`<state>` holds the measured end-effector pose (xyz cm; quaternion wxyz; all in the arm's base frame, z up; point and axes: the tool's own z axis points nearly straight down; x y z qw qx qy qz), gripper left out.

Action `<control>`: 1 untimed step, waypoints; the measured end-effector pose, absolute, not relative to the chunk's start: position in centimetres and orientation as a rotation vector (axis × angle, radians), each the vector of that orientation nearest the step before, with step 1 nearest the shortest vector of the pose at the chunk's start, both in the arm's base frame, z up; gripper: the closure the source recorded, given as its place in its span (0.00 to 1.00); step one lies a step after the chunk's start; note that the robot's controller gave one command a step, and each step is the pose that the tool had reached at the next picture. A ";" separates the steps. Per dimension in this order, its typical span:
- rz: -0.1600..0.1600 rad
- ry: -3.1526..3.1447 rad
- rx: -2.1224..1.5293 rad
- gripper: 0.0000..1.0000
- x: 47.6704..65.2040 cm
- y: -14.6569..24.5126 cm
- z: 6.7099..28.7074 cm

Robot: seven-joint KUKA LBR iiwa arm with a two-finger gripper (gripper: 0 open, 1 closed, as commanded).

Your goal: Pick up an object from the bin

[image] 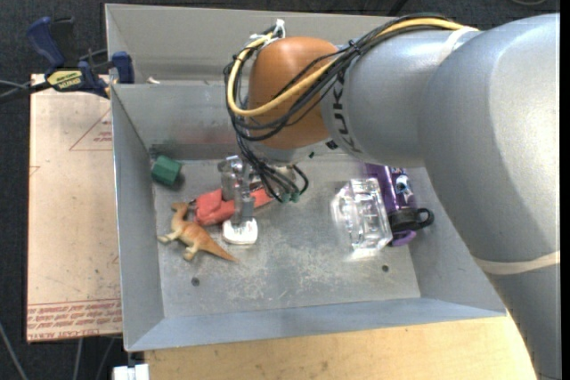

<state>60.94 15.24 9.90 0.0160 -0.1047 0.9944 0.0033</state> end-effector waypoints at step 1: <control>0.011 3.093 -0.325 1.00 60.9 15.2 9.9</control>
Offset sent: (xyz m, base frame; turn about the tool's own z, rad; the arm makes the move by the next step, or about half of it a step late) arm 0.0068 0.0017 0.1242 -0.0705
